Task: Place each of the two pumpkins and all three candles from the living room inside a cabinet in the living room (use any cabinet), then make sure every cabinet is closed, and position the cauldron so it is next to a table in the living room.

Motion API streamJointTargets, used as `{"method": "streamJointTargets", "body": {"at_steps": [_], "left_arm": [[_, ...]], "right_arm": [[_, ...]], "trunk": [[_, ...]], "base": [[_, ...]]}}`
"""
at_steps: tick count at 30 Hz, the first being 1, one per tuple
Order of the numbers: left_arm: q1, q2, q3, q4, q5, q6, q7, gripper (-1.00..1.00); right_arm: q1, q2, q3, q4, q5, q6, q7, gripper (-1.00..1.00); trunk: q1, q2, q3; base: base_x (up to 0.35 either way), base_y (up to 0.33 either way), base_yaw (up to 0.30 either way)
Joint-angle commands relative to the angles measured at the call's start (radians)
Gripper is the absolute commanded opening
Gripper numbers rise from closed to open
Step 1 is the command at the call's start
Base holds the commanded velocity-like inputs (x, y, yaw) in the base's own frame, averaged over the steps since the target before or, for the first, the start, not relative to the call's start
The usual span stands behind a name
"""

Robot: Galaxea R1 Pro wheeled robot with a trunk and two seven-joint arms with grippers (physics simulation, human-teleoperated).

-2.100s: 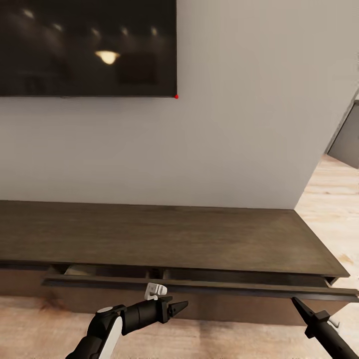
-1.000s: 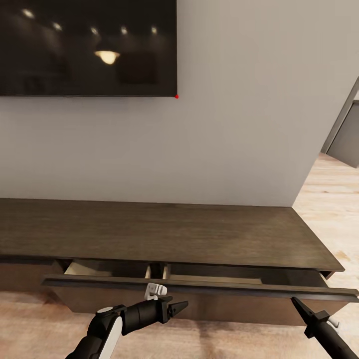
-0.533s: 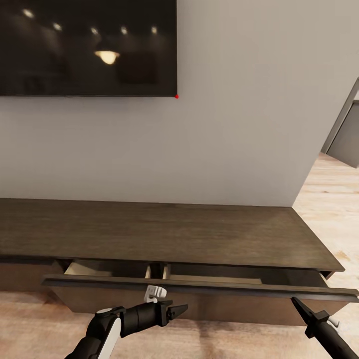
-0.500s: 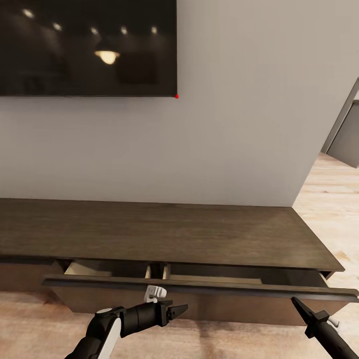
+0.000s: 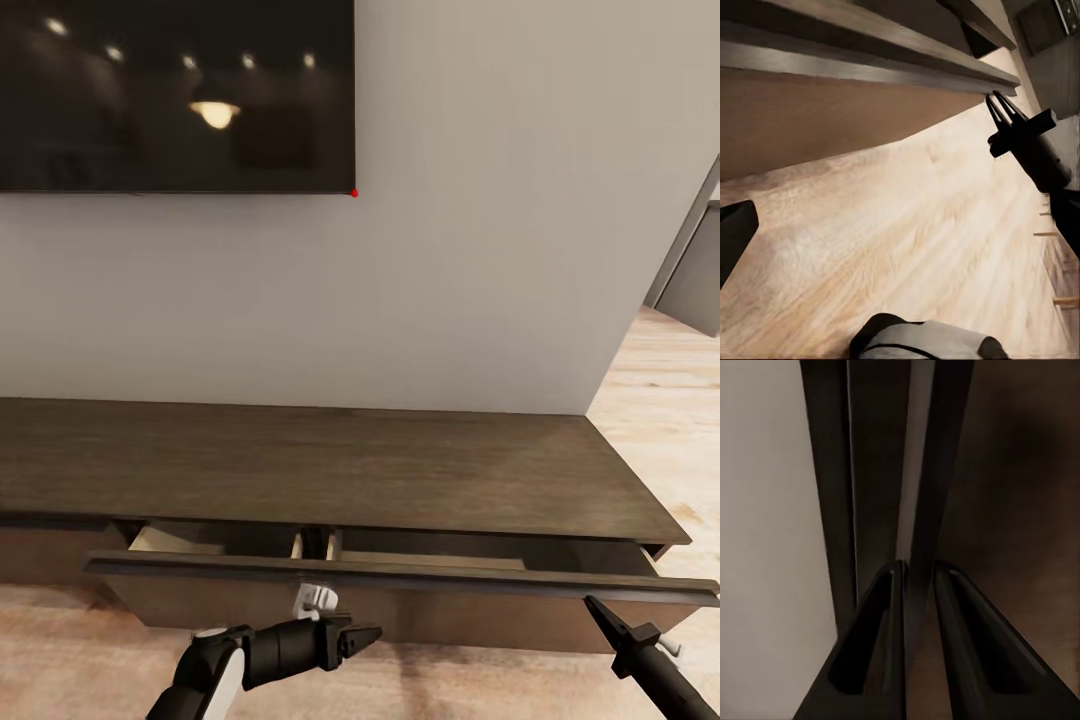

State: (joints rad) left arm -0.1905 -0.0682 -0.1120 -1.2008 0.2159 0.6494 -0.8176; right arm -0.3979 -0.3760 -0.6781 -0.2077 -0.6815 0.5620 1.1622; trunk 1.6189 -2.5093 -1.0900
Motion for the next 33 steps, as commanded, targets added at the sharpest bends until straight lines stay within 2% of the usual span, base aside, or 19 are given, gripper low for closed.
{"method": "streamJointTargets", "body": {"at_steps": [1,4,5,7,13,33], "left_arm": [[0.005,0.000,-0.006,-0.001,0.005,0.010,-0.006,1.00],[0.022,0.000,-0.023,-0.001,0.005,0.018,-0.022,1.00],[0.023,0.000,-0.182,-0.001,0.004,0.028,-0.172,1.00],[0.024,0.000,-0.196,-0.001,0.004,0.041,-0.177,1.00],[0.026,0.000,-0.209,-0.002,0.003,0.055,-0.183,1.00],[0.028,0.001,-0.209,-0.005,0.006,0.047,-0.183,1.00]], "right_arm": [[-0.001,0.000,-0.004,-0.001,-0.012,0.013,0.007,-1.00],[-0.001,0.000,-0.008,-0.001,0.002,-0.002,0.012,-1.00],[-0.001,0.000,-0.008,-0.001,-0.038,0.042,0.035,-1.00],[-0.001,0.000,-0.008,-0.001,-0.038,0.042,0.036,-1.00],[-0.001,0.001,-0.008,-0.001,-0.038,0.042,0.037,-1.00],[-0.001,0.002,-0.008,-0.001,-0.036,0.042,0.037,-1.00]], "trunk": [[0.000,0.000,-0.001],[0.000,0.000,-0.001],[0.000,0.000,-0.001],[0.000,0.000,-0.001],[0.000,0.000,-0.001],[0.000,0.000,-0.001]], "base": [[0.000,0.000,0.000],[0.000,0.000,0.000],[0.000,0.000,0.000],[0.000,0.000,0.000],[-0.098,0.000,0.000],[-0.096,0.000,0.000]]}}
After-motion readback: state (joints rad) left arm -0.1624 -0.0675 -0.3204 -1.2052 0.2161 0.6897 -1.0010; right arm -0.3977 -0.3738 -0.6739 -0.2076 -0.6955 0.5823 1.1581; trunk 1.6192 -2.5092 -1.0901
